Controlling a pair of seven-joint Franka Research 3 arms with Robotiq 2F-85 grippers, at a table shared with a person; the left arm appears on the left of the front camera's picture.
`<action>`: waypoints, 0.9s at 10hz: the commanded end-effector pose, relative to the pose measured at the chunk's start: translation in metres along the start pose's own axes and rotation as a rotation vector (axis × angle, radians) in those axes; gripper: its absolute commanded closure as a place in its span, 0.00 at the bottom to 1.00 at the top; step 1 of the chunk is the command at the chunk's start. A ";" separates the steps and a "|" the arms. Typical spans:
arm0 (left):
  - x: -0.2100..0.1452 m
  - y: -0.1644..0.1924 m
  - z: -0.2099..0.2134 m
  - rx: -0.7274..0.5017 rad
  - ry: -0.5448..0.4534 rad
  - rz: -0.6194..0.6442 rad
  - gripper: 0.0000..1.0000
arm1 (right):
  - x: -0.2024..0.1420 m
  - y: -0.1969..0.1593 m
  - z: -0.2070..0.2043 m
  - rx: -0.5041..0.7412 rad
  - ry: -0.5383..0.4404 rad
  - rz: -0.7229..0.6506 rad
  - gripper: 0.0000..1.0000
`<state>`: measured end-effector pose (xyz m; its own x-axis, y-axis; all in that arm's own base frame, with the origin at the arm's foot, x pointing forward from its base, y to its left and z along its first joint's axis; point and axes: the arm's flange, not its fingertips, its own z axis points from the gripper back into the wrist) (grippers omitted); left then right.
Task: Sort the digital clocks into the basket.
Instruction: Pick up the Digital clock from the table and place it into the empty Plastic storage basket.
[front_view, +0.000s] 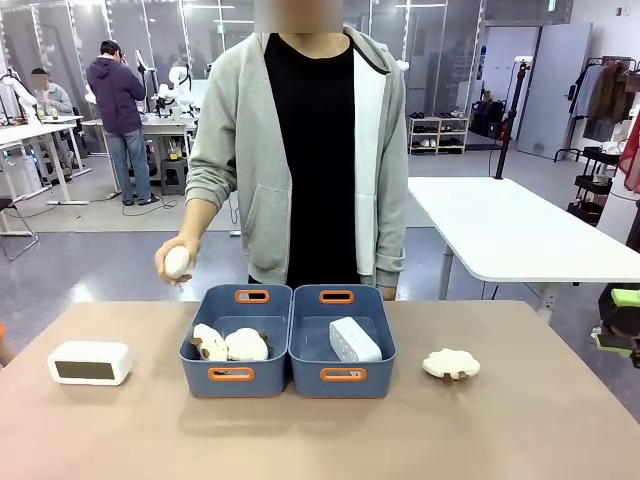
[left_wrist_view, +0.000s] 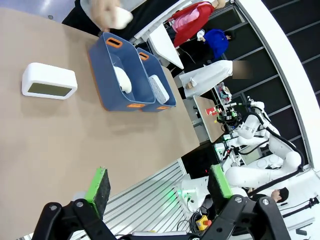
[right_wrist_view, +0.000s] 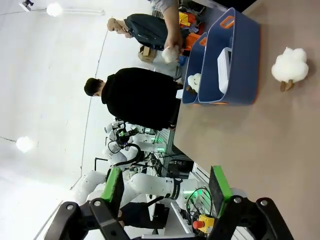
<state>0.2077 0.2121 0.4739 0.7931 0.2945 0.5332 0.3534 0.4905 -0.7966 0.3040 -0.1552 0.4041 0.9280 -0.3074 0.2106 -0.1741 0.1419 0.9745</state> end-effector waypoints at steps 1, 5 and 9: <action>0.002 -0.001 0.001 -0.020 -0.010 -0.020 0.00 | -0.003 0.003 -0.003 -0.001 0.016 0.007 0.13; 0.002 -0.001 0.001 -0.020 -0.010 -0.020 0.00 | -0.003 0.003 -0.003 -0.001 0.016 0.007 0.13; 0.002 -0.001 0.001 -0.020 -0.010 -0.020 0.00 | -0.003 0.003 -0.003 -0.001 0.016 0.007 0.13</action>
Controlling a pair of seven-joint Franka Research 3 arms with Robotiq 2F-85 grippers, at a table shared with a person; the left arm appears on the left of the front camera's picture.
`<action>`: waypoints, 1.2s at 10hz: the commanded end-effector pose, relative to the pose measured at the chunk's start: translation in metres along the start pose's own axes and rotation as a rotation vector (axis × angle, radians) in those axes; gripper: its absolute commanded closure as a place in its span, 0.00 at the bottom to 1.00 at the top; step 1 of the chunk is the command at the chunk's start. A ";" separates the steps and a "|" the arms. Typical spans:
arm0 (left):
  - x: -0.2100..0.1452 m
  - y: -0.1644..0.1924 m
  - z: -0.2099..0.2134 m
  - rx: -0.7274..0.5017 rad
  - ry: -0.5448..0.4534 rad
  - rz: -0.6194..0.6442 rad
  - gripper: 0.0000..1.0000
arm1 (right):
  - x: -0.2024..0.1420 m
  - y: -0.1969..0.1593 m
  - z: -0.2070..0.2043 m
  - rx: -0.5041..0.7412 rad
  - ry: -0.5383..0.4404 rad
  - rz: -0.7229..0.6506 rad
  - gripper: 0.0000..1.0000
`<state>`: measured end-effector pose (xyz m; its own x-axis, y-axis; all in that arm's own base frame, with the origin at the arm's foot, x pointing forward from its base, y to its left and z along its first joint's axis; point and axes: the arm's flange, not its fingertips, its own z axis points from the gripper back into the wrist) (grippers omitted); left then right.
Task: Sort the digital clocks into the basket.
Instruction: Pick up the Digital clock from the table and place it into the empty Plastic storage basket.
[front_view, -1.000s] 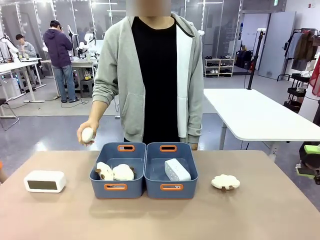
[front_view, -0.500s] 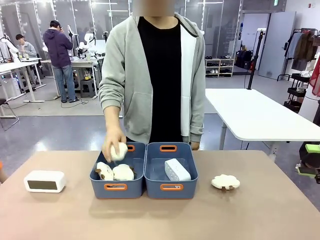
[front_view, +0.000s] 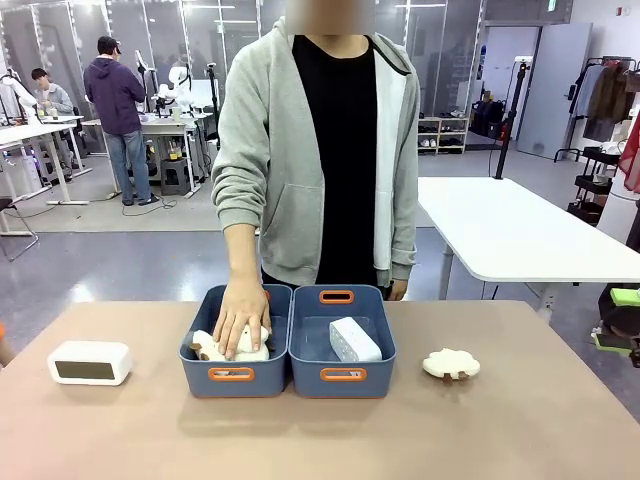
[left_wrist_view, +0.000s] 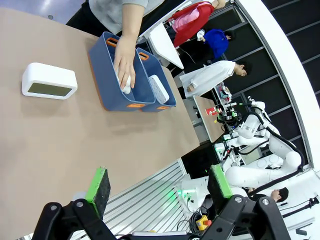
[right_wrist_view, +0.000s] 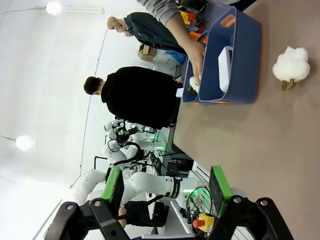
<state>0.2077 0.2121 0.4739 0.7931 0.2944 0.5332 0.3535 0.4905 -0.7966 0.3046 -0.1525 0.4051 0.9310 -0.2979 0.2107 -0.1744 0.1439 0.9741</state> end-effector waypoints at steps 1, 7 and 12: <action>0.002 -0.001 0.001 -0.020 -0.010 -0.020 0.00 | -0.003 0.002 0.000 0.001 0.006 0.006 0.13; 0.095 -0.023 -0.139 0.580 0.611 -0.764 0.00 | -0.003 0.002 0.000 0.001 0.006 0.006 0.13; 0.110 -0.035 -0.188 0.549 0.718 -0.823 0.00 | -0.003 0.002 0.000 0.001 0.006 0.006 0.13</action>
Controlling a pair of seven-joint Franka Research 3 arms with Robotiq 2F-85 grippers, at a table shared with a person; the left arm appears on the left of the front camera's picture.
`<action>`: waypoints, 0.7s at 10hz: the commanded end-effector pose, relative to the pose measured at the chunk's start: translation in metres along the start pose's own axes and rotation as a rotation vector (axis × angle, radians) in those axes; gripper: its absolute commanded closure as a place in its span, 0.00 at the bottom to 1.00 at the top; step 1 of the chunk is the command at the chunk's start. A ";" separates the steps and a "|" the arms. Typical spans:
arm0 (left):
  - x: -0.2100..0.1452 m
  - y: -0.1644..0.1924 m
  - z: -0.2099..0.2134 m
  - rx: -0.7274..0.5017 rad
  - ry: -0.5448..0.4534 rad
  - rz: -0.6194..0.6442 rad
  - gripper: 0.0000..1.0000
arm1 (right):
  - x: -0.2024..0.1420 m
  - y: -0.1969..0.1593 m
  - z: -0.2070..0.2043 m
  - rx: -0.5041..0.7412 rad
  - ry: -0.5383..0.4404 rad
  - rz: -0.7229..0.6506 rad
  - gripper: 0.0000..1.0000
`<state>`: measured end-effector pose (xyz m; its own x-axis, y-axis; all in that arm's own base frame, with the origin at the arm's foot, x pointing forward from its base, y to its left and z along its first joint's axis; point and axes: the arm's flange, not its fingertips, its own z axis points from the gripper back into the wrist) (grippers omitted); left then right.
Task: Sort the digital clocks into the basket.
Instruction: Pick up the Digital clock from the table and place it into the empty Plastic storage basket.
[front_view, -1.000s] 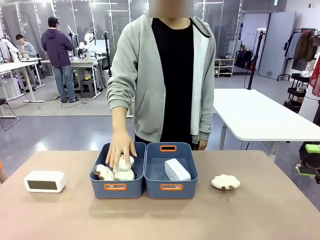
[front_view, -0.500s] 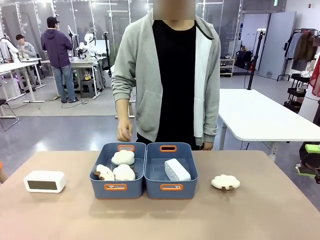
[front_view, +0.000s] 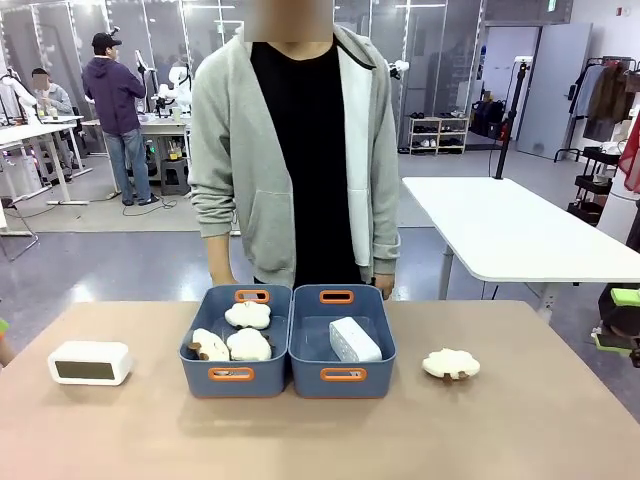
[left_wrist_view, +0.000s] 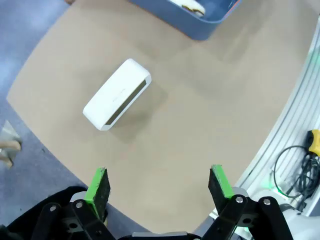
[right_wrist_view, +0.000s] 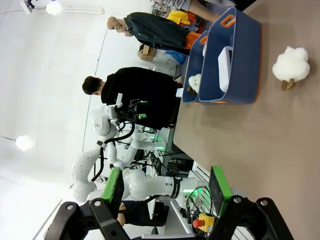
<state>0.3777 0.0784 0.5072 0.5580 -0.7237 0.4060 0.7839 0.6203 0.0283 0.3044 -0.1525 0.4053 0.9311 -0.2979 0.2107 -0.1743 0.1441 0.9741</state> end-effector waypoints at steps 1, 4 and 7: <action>0.003 -0.005 -0.001 0.010 0.003 0.036 0.00 | -0.003 0.001 -0.001 0.001 0.006 0.006 0.13; 0.014 0.003 -0.012 0.074 0.078 -0.305 0.00 | -0.003 0.001 -0.001 0.001 0.006 0.006 0.13; 0.058 0.045 -0.058 0.071 0.154 -0.477 0.00 | -0.003 0.001 -0.001 0.001 0.006 0.006 0.13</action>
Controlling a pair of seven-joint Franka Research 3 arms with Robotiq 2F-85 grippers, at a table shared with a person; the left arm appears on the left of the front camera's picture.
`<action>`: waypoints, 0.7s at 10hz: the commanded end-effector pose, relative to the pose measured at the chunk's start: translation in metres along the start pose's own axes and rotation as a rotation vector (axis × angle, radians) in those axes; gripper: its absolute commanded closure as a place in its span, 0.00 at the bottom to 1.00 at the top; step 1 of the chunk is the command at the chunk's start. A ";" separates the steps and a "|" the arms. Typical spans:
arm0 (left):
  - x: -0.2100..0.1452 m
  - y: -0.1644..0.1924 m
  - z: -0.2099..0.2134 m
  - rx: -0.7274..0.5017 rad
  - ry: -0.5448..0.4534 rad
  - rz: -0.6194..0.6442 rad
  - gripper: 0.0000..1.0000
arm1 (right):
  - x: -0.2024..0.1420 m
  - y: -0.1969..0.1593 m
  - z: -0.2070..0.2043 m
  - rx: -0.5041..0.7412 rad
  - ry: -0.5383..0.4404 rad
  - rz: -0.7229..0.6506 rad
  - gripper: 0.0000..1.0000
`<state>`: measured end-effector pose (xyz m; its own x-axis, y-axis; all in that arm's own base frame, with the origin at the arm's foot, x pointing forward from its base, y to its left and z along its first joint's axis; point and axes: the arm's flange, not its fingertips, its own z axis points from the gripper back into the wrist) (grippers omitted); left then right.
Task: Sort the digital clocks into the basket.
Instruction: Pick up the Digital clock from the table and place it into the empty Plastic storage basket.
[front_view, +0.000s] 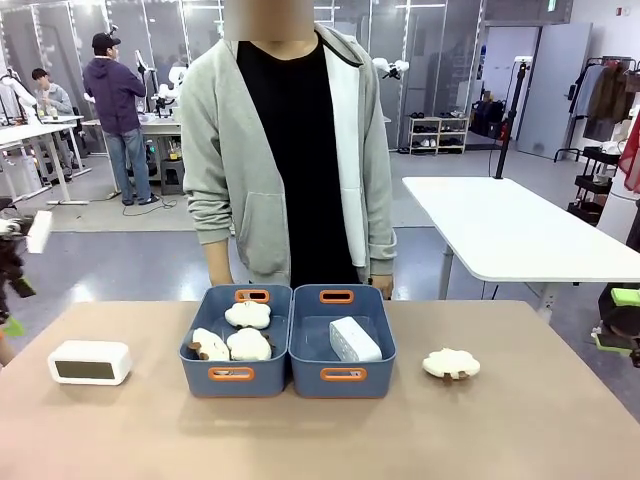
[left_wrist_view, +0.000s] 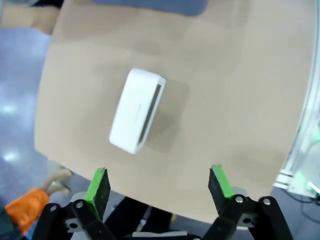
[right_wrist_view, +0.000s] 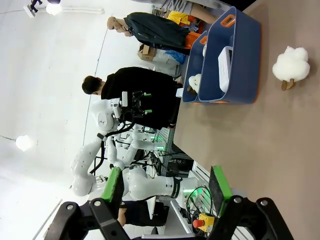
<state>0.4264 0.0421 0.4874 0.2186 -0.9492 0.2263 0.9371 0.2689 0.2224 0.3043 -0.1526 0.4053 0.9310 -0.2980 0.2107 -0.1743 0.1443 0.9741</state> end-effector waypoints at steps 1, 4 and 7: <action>0.007 0.040 -0.030 -0.049 0.061 -0.088 0.00 | -0.003 0.001 -0.001 0.001 0.006 0.006 0.13; 0.021 0.045 -0.069 -0.166 0.094 -0.145 0.00 | -0.003 0.001 -0.001 0.001 0.006 0.006 0.13; 0.024 0.046 -0.106 -0.167 0.129 -0.184 0.00 | -0.003 0.001 -0.001 0.001 0.006 0.006 0.13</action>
<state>0.4959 0.0079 0.4041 0.0950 -0.9901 0.1032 0.9921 0.1027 0.0719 0.3044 -0.1525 0.4053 0.9312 -0.2976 0.2106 -0.1742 0.1443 0.9741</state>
